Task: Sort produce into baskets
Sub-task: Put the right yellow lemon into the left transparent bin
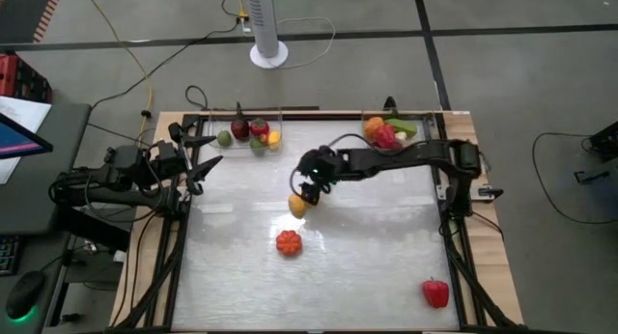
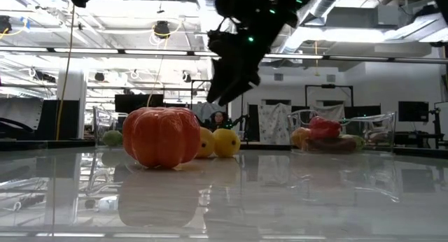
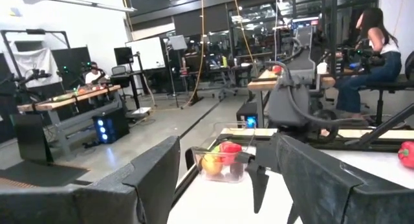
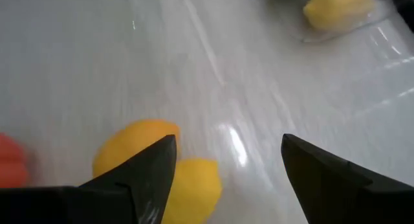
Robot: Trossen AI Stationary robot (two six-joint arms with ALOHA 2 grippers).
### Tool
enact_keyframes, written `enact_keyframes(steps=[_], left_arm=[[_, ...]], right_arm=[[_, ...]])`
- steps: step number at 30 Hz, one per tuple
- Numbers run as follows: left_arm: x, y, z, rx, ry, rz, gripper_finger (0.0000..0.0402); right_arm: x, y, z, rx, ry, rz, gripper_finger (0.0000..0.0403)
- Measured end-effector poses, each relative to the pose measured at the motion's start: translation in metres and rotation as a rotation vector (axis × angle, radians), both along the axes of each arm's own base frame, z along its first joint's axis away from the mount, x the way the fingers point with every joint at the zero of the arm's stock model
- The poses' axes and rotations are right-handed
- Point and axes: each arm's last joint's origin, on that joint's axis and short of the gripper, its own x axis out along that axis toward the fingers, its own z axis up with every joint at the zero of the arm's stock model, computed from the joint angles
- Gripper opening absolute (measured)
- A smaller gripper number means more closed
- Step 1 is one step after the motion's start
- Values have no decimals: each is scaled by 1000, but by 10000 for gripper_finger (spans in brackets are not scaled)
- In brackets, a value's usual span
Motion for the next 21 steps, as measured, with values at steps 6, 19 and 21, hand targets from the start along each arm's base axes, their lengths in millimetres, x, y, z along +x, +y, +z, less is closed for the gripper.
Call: enact_keyframes(steps=[6,19,21], left_arm=[[0,0,1,0,-8,0,245],[0,0,1,5,-5,0,245],[0,0,1,4,-5,0,245]], right_arm=[[-22,4,-37,56,-131,-65,304],[-17,24,-97,89,-55,-51,310],[-17,25,-99,74,-50,-61,306]])
